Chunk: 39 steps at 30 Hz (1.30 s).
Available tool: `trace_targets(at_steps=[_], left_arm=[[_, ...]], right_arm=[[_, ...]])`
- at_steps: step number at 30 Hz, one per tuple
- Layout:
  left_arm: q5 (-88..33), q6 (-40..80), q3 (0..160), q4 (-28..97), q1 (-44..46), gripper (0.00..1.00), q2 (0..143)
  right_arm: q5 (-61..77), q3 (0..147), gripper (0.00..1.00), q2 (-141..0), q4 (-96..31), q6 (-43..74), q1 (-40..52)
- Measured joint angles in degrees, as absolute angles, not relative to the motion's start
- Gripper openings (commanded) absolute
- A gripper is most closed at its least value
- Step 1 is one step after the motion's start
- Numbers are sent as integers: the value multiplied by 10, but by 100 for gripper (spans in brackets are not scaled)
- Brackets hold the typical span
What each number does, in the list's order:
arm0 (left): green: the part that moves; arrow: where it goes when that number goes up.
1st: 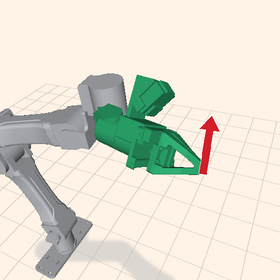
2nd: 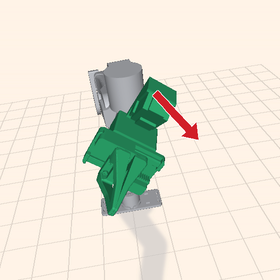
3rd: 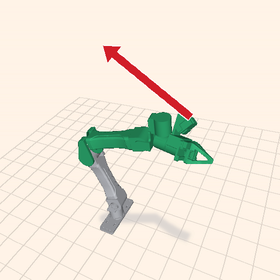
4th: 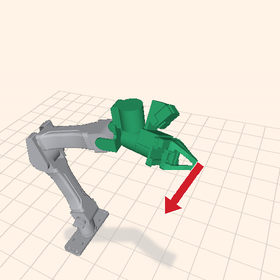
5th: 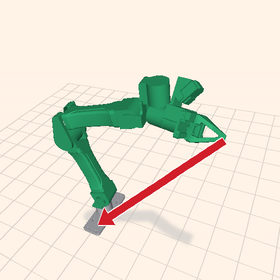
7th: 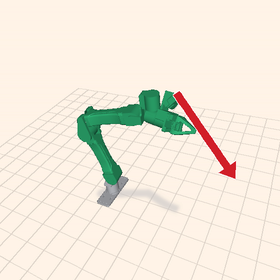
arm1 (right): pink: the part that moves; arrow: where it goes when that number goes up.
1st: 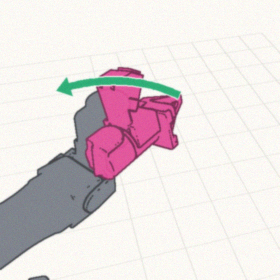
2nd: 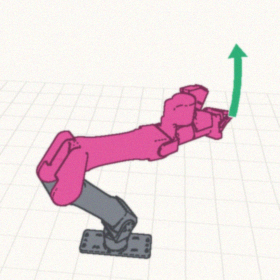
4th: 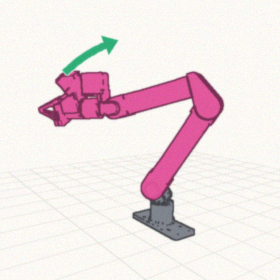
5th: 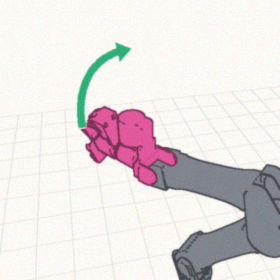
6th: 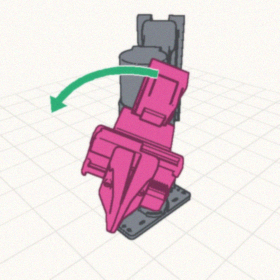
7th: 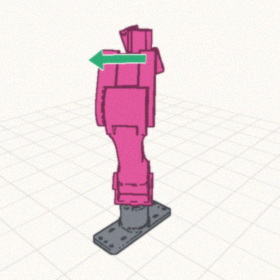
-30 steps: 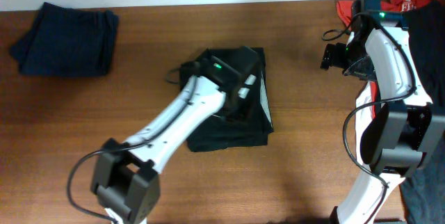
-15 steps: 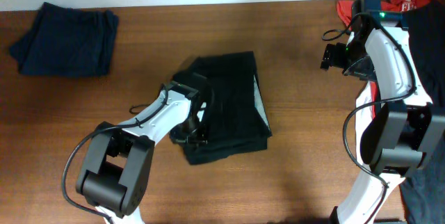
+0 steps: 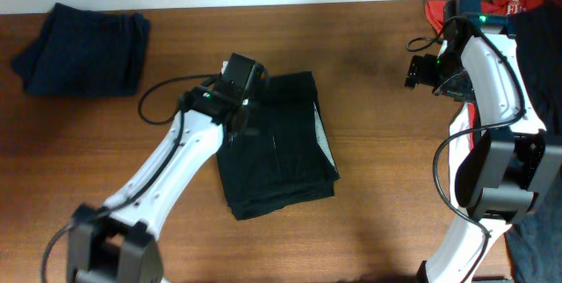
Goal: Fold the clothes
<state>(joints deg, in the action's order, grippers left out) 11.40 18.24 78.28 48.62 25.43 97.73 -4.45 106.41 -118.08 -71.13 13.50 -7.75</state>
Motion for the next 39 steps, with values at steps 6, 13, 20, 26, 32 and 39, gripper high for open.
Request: trace_targets(at_steps=[6, 13, 20, 26, 32, 39], left_arm=[[159, 182, 783, 404, 233, 5, 1111], [114, 158, 795, 404, 170, 1, 1170], [-12, 150, 964, 497, 186, 1, 1124], [-81, 150, 967, 451, 263, 1, 1201], [-94, 161, 968, 369, 285, 0, 1289], [-58, 163, 1096, 533, 286, 99, 1276]], right_arm=[[-44, 1064, 99, -1181, -711, 135, -77], [-44, 1064, 99, -1181, -711, 135, -77], [-44, 1064, 99, -1181, -711, 135, -77], [-44, 1064, 99, -1181, -711, 135, -77], [-44, 1064, 99, -1181, -711, 135, -77], [-44, 1064, 99, -1181, -711, 135, -77]])
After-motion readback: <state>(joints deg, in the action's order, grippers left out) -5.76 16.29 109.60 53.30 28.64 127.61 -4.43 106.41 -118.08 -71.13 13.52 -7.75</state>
